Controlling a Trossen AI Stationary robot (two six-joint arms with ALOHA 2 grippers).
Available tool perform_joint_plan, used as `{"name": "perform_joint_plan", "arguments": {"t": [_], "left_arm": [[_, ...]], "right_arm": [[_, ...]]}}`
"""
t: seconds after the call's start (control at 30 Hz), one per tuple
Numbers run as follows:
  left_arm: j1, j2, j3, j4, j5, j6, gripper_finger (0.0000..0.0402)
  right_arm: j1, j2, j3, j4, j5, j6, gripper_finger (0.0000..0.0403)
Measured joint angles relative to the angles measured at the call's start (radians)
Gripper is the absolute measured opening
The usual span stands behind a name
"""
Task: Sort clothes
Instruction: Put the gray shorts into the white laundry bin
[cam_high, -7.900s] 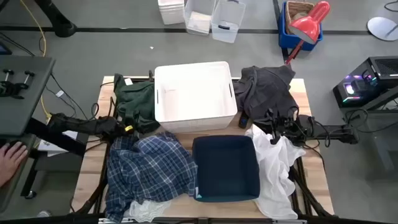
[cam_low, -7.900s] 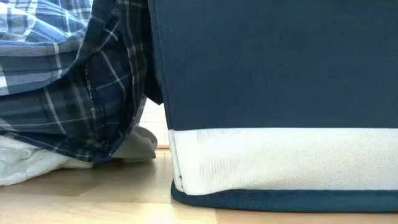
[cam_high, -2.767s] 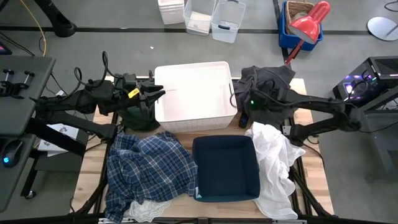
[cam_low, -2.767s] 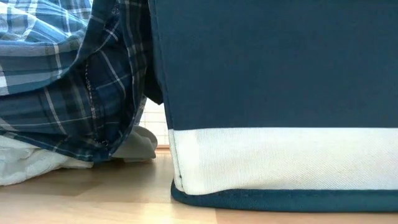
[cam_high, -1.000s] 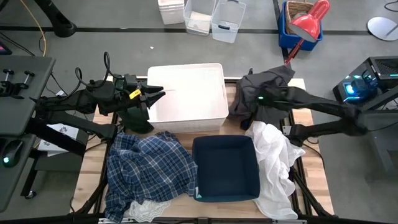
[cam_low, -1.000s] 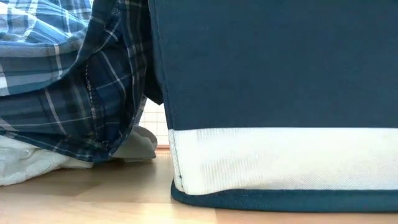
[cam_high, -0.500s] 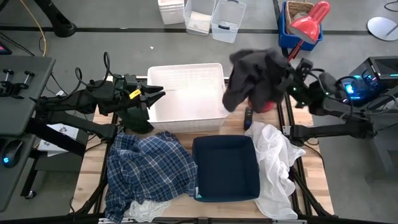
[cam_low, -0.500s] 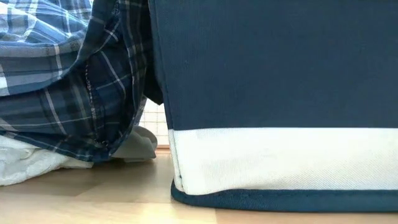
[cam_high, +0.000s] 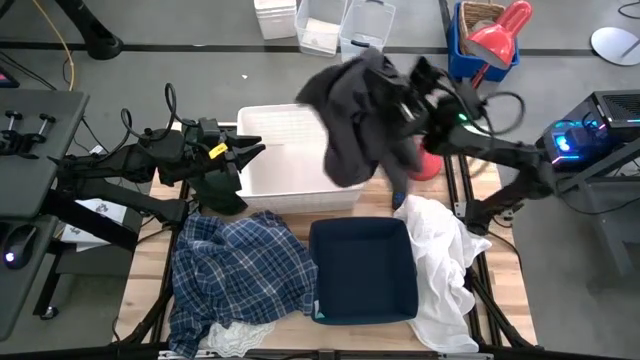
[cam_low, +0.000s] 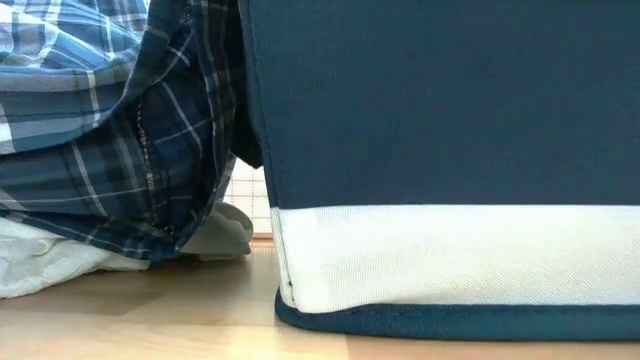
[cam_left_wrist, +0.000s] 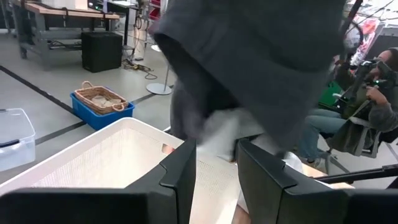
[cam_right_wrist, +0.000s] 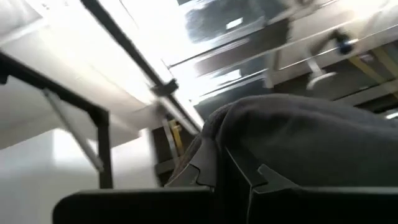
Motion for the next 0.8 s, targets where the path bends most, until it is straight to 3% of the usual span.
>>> {"name": "perform_joint_plan", "arguments": {"t": [0.2,0.43,0.5,0.8], "left_arm": [[0.0,0.0,0.0,0.0,-0.001,0.0,0.0106],[0.0,0.0,0.0,0.0,-0.01,0.001,0.0106],[0.0,0.0,0.0,-0.001,-0.01,0.001,0.0106],[-0.001,0.0,0.0,-0.002,-0.01,0.001,0.0106]], "right_arm": [[-0.011,0.276,0.415,-0.05,-0.136,0.053,0.0],[-0.049,0.53,0.79,-0.099,-0.159,0.128,0.0],[-0.059,0.558,0.793,-0.094,-0.148,0.148,0.0],[-0.135,0.561,0.578,-0.139,-0.118,0.225,0.0]]}}
